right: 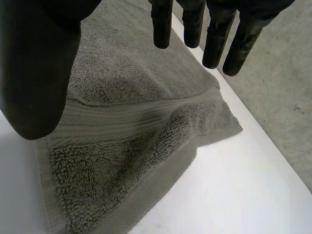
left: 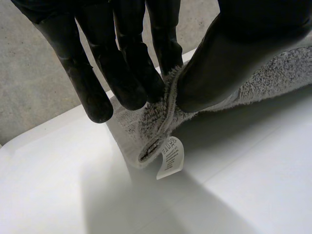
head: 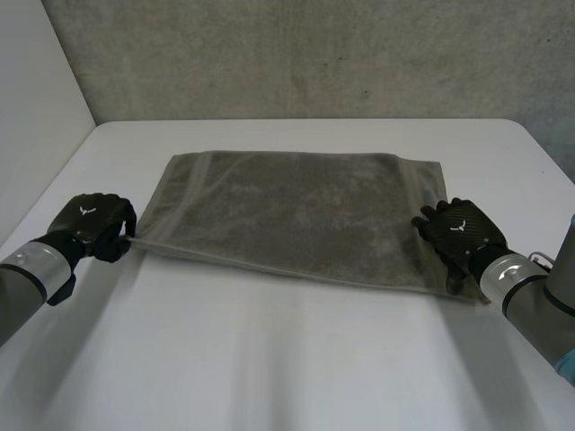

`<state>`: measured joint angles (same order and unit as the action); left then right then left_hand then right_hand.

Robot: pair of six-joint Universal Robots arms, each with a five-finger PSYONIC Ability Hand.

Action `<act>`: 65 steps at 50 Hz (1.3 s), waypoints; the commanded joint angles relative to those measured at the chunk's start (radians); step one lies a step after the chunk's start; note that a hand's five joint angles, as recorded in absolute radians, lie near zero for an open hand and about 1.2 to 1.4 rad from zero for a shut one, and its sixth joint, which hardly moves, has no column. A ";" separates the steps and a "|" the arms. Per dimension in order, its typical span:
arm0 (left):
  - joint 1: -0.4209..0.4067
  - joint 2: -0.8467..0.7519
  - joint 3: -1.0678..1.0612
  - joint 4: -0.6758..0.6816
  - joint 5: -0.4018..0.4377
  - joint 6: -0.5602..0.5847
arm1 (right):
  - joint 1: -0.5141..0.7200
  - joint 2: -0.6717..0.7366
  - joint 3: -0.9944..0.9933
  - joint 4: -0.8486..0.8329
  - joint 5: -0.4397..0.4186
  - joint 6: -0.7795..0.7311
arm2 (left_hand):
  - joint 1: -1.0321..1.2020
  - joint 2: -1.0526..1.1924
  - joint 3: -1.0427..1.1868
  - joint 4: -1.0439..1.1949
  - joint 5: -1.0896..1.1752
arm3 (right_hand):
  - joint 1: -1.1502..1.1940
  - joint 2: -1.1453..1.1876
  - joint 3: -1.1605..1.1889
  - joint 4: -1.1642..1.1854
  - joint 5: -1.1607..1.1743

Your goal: Fold the towel.

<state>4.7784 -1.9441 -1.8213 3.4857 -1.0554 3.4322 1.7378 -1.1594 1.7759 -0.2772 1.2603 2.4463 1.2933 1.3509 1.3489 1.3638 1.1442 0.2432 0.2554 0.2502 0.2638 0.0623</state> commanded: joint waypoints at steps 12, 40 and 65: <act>0.005 -0.001 0.007 -0.007 0.002 -0.007 | 0.006 0.040 0.010 -0.011 0.018 -0.096 | 0.103 0.045 0.047 0.032 0.078 | -0.058 -0.071 -0.065 -0.079 -0.052; 0.003 -0.012 0.083 -0.023 -0.003 -0.209 | 0.011 0.109 -0.044 0.046 0.021 -0.076 | 0.103 0.045 0.047 0.032 0.078 | 0.252 0.240 0.245 0.232 0.259; 0.003 -0.004 0.077 -0.031 -0.001 -0.209 | 0.011 0.106 -0.061 -0.005 0.070 -0.043 | 0.103 0.045 0.047 0.032 0.078 | 0.444 0.431 0.437 0.423 0.450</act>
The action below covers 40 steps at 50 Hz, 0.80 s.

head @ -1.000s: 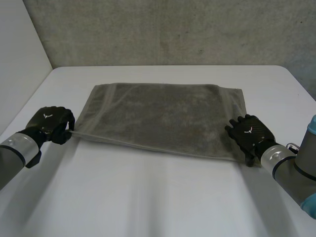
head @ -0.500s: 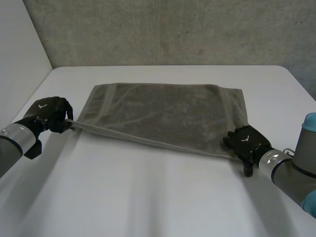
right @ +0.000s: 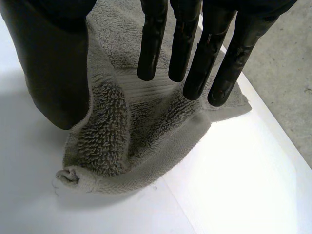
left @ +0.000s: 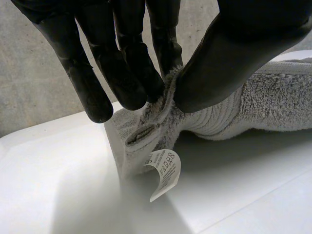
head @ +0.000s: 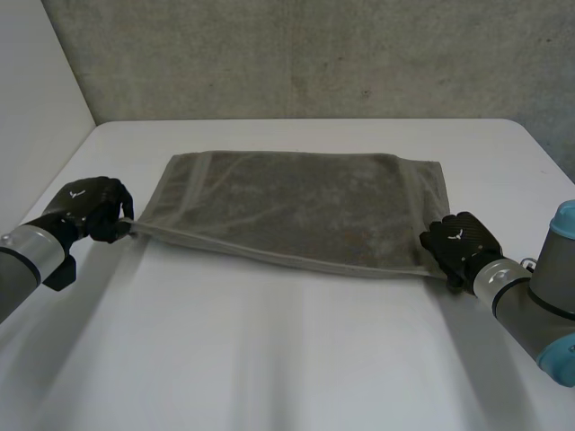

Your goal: Fold the towel.

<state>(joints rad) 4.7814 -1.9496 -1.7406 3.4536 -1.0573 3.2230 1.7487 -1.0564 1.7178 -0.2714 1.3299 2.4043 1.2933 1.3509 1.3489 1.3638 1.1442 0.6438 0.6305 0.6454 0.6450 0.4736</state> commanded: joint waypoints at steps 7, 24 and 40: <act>0.002 0.003 -0.002 -0.001 0.000 0.000 | -0.003 -0.017 -0.006 -0.011 0.002 0.002 | 0.103 0.045 0.047 0.032 0.078 | 0.751 0.764 0.749 0.750 0.746; 0.000 0.146 -0.071 -0.099 0.014 0.017 | -0.014 -0.174 0.003 0.190 -0.034 0.044 | 0.103 0.045 0.047 0.032 0.078 | 0.752 0.766 0.751 0.751 0.748; 0.117 0.514 -0.217 -0.212 0.200 0.014 | -0.181 -0.487 0.013 0.597 -0.219 -0.076 | 0.103 0.045 0.047 0.032 0.078 | 0.752 0.766 0.751 0.751 0.748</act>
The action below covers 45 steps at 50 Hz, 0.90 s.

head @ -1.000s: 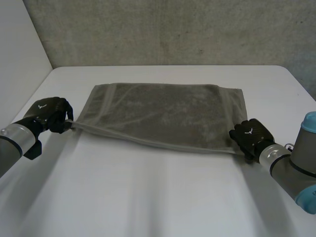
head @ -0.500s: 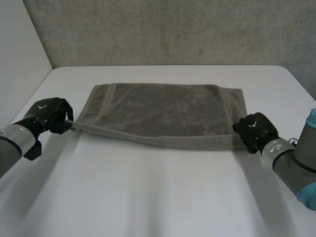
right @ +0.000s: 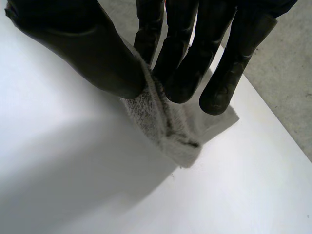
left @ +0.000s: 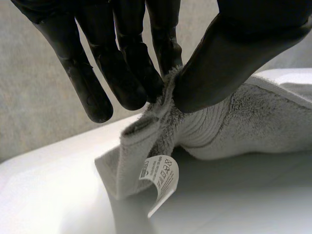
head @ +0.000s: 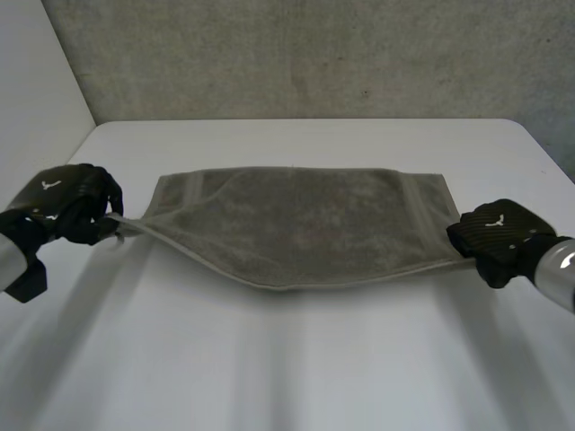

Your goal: Fold the towel.

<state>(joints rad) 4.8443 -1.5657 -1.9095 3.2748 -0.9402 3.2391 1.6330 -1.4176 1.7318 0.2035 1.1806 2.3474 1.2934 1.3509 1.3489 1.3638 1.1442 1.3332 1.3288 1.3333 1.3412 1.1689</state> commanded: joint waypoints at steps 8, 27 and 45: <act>0.087 0.139 -0.066 -0.017 0.115 -0.001 | -0.151 -0.158 -0.071 0.143 -0.147 -0.020 | 0.103 0.045 0.047 0.032 0.078 | 0.063 0.067 0.063 0.055 0.053; -0.097 -0.538 0.478 0.049 0.043 -0.002 | 0.071 0.402 -0.561 -0.004 0.119 0.073 | 0.103 0.045 0.047 0.032 0.078 | 0.063 0.067 0.063 0.055 0.053; -0.201 -0.981 1.050 -0.024 -0.154 -0.001 | 0.179 0.781 -0.960 -0.145 0.327 0.127 | 0.103 0.045 0.047 0.032 0.078 | 0.063 0.067 0.063 0.055 0.053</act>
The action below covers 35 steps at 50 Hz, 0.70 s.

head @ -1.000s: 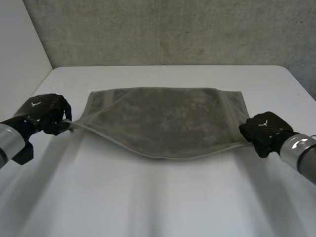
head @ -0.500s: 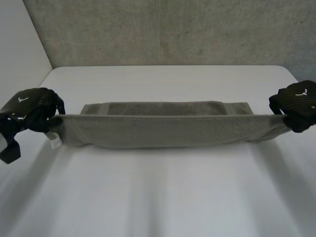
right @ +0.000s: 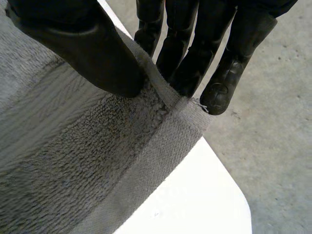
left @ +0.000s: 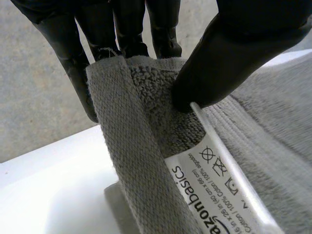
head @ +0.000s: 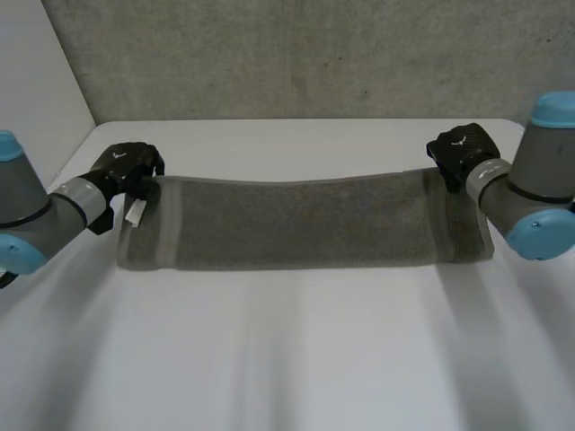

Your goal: Fold the towel.

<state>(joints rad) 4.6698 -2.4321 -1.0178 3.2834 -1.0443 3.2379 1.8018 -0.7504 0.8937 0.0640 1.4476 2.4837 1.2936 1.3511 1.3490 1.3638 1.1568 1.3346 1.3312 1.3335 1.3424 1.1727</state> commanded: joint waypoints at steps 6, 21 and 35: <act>-0.046 -0.165 0.245 -0.031 -0.068 0.000 | 0.024 0.190 -0.215 -0.006 0.077 -0.009 | 0.103 0.045 0.047 0.032 0.065 | 0.062 0.065 0.063 0.054 0.049; -0.083 -0.190 0.306 -0.067 -0.109 0.000 | 0.060 0.266 -0.341 0.007 0.145 -0.003 | -1.098 -1.155 -1.153 -1.168 -1.135 | -1.160 -1.157 -1.159 -1.168 -1.173; -0.088 0.078 0.063 -0.232 -0.125 -0.004 | 0.070 -0.024 -0.128 0.050 0.143 0.086 | -1.115 -1.173 -1.171 -1.186 -1.153 | -1.160 -1.157 -1.159 -1.168 -1.173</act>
<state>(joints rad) 4.5692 -2.5108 -0.7845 3.0970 -1.1591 3.2349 1.8725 -0.6350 0.6399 0.0917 1.5991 2.5359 0.2550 0.2500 0.2577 0.2588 0.0590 0.2409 0.2488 0.2492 0.2611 0.0604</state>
